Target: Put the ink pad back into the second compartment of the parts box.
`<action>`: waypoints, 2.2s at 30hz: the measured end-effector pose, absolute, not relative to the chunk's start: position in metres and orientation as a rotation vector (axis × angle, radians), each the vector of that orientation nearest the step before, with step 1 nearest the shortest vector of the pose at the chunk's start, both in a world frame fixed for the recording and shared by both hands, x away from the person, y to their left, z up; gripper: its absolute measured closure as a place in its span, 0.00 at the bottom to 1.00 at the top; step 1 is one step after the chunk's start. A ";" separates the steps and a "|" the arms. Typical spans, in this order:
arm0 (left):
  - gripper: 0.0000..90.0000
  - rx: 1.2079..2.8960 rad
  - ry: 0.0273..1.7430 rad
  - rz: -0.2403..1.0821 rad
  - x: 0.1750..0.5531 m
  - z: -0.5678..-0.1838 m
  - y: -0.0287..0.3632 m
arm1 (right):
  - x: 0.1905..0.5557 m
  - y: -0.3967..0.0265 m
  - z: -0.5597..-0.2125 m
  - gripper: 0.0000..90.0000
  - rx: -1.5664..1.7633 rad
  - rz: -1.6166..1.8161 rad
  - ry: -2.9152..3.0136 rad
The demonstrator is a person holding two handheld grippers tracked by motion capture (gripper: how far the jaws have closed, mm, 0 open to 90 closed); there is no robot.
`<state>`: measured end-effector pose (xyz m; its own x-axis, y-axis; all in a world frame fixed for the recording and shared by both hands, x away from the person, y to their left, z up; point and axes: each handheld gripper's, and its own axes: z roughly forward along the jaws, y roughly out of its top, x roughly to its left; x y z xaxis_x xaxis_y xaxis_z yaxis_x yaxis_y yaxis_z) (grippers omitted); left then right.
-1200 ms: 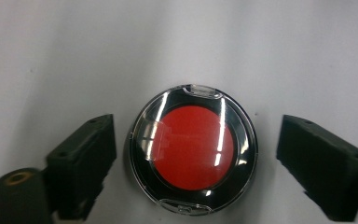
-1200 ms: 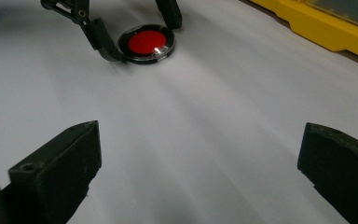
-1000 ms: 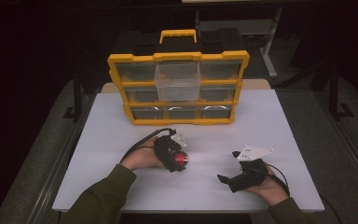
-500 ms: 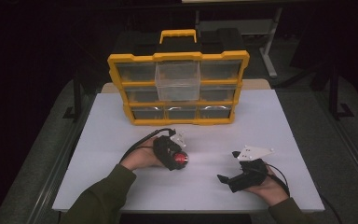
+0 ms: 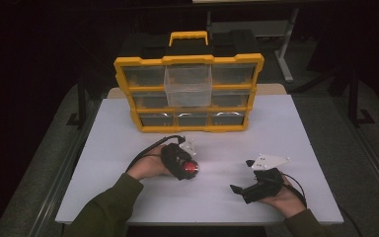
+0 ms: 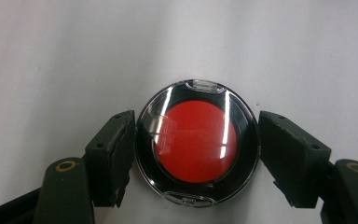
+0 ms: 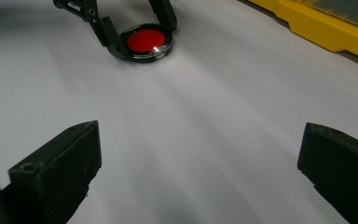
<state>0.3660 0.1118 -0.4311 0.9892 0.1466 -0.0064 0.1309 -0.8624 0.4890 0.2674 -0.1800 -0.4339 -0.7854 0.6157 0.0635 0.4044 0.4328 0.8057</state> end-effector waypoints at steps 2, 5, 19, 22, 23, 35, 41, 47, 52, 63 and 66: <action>0.33 2.620 0.199 0.039 0.366 -0.430 0.113 | 0.267 -0.180 -0.434 0.00 0.889 1.278 2.445; 0.33 2.616 0.206 0.032 0.367 -0.427 0.115 | 0.267 -0.180 -0.434 0.00 0.890 1.278 2.445; 0.33 2.593 0.279 0.045 0.372 -0.410 0.138 | 0.268 -0.180 -0.434 0.00 0.892 1.273 2.450; 0.33 2.594 0.284 0.043 0.373 -0.407 0.142 | 0.268 -0.180 -0.434 0.00 0.891 1.272 2.451; 0.33 2.594 0.288 0.043 0.373 -0.406 0.143 | 0.268 -0.180 -0.434 0.00 0.890 1.272 2.450; 0.33 2.565 0.372 0.051 0.374 -0.391 0.169 | 0.268 -0.180 -0.434 0.00 0.889 1.273 2.450; 0.33 2.554 0.389 0.040 0.375 -0.386 0.179 | 0.268 -0.179 -0.434 0.00 0.892 1.272 2.449; 0.33 2.537 0.410 0.040 0.377 -0.378 0.187 | 0.268 -0.179 -0.434 0.00 0.891 1.273 2.450; 0.33 2.514 0.408 0.041 0.379 -0.364 0.192 | 0.268 -0.179 -0.435 0.00 0.891 1.274 2.451; 0.33 2.507 0.401 0.056 0.380 -0.340 0.200 | 0.267 -0.180 -0.434 0.00 0.895 1.278 2.446; 0.33 2.502 0.403 0.068 0.381 -0.334 0.203 | 0.267 -0.180 -0.434 0.00 0.895 1.276 2.445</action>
<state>0.3810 0.2032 -0.3338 0.9528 0.3007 -0.0425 0.2703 -0.7757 0.5703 0.2670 -0.1798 -0.4344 -0.7831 0.6184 0.0661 0.4077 0.4303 0.8054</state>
